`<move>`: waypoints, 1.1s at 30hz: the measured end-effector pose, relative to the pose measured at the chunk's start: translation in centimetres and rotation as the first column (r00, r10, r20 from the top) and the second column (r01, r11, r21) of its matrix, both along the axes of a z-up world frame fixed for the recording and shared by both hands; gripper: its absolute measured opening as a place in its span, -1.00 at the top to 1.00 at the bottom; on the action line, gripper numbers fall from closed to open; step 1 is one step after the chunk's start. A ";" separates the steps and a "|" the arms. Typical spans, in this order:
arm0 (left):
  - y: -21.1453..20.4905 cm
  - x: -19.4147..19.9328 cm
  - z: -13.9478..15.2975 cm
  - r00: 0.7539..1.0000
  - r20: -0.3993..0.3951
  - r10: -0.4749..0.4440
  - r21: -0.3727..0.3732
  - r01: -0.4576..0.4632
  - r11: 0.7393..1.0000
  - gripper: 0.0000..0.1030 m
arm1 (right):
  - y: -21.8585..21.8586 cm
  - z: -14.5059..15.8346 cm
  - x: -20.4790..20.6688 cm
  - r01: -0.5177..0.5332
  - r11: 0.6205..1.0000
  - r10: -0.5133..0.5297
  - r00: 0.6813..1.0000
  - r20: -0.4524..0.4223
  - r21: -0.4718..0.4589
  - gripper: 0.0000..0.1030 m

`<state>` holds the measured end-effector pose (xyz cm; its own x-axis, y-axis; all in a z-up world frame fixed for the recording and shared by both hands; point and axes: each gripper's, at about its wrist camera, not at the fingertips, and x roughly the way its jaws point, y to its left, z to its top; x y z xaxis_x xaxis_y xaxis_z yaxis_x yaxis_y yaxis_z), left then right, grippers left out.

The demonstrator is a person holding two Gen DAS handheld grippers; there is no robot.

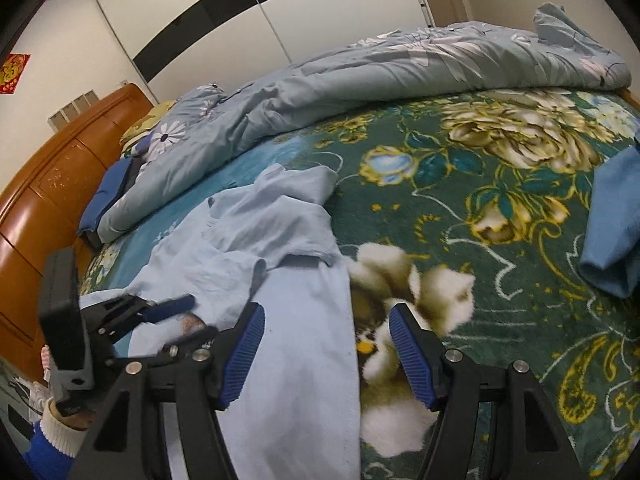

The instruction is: Fold clothes

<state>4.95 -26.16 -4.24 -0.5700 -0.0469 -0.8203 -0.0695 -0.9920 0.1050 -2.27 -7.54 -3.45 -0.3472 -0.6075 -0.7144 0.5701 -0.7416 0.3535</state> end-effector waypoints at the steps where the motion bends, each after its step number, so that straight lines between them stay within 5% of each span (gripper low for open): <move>1: -0.1 -0.3 -0.3 1.000 0.012 0.002 0.015 -0.002 1.000 0.86 | 0.1 0.0 -0.1 0.004 1.000 -0.004 1.000 0.003 0.002 -0.33; 6: -2.2 0.3 1.3 0.995 -0.059 0.083 0.150 -0.074 0.986 0.91 | 0.5 -0.1 -0.3 0.018 1.000 -0.018 1.000 0.013 -0.008 -0.33; 9: -6.0 1.9 3.8 0.970 -0.141 0.199 0.296 -0.151 0.943 0.91 | 0.6 0.1 -0.3 0.022 1.000 -0.022 1.000 0.011 -0.010 -0.33; 12: -11.7 4.5 5.6 0.902 -0.196 0.383 0.436 -0.270 0.859 0.91 | 0.6 0.4 -0.5 0.028 1.000 -0.028 1.000 0.004 -0.010 -0.33; 14: -15.8 7.0 5.8 0.829 -0.211 0.518 0.498 -0.365 0.786 0.91 | 0.4 0.5 -0.6 0.030 1.000 -0.030 1.000 -0.002 -0.007 -0.33; 18: -23.1 11.0 2.7 0.697 -0.114 0.708 0.649 -0.487 0.584 0.91 | -0.5 0.2 -1.0 0.016 1.000 -0.016 1.000 -0.003 0.007 -0.33; 19: -23.7 11.4 1.7 0.687 -0.085 0.722 0.651 -0.510 0.562 0.91 | -0.9 -0.1 -1.1 0.010 1.000 -0.009 1.000 -0.002 0.019 -0.33; 22: -25.3 12.5 -1.3 0.657 0.000 0.754 0.645 -0.576 0.502 0.91 | -2.0 -0.9 -1.4 -0.009 0.998 0.009 1.000 0.000 0.054 -0.33; 26: -25.6 13.3 -2.9 0.662 0.049 0.748 0.716 -0.545 0.436 0.86 | -3.3 -1.3 -2.0 -0.025 0.997 0.025 1.000 0.005 0.078 -0.33; 28: -25.9 13.4 -2.9 0.666 0.059 0.743 0.747 -0.524 0.410 0.63 | -4.2 -1.1 -2.5 -0.041 0.996 0.042 0.999 -0.005 0.083 -0.33; 30: -26.0 13.2 -2.8 0.675 0.063 0.735 0.766 -0.505 0.398 0.08 | -5.3 -0.6 -3.2 -0.072 0.994 0.074 0.997 -0.017 0.080 -0.33; 33: -26.2 12.6 -2.5 0.677 0.060 0.733 0.777 -0.493 0.392 0.03 | -7.1 -0.2 -5.1 -0.085 0.994 0.086 0.996 -0.003 0.072 -0.33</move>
<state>17.58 -52.35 -6.71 -0.8108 0.0195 -0.5849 0.4994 -0.4981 -0.7089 -7.37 -14.67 -3.67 -0.3008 -0.5826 -0.7550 0.6344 -0.7134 0.2977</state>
